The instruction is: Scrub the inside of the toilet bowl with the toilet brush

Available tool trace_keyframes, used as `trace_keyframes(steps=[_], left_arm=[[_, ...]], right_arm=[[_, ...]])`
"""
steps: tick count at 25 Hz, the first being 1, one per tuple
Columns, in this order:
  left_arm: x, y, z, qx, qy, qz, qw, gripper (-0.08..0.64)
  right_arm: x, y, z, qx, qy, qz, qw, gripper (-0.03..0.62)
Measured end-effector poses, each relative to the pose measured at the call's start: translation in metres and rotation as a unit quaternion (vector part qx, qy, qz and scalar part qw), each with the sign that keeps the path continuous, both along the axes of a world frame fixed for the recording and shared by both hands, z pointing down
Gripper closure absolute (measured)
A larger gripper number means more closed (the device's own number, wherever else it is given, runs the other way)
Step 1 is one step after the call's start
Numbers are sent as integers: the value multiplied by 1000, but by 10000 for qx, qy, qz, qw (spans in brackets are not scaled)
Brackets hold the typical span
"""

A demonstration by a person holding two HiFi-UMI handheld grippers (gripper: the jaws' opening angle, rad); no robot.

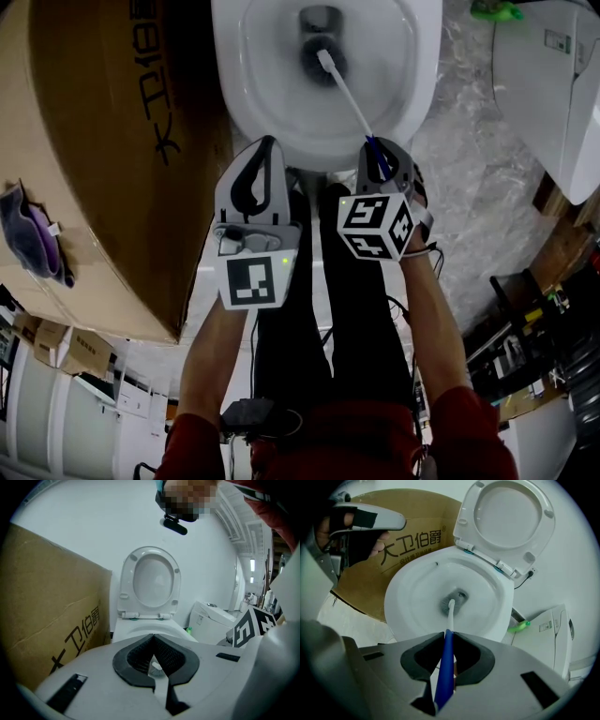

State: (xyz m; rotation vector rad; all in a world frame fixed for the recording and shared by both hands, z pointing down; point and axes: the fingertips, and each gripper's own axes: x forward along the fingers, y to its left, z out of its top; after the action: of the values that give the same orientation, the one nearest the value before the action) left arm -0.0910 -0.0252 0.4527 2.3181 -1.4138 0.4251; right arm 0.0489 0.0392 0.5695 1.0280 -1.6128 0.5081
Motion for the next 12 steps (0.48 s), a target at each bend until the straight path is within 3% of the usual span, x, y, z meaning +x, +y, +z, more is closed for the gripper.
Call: trace_keyframes(steps=[12], left_arm=[[14,-7,1,-13,-25,51,10000,548]], right_arm=[[34,-22,-4,206,140,302,9992,531]])
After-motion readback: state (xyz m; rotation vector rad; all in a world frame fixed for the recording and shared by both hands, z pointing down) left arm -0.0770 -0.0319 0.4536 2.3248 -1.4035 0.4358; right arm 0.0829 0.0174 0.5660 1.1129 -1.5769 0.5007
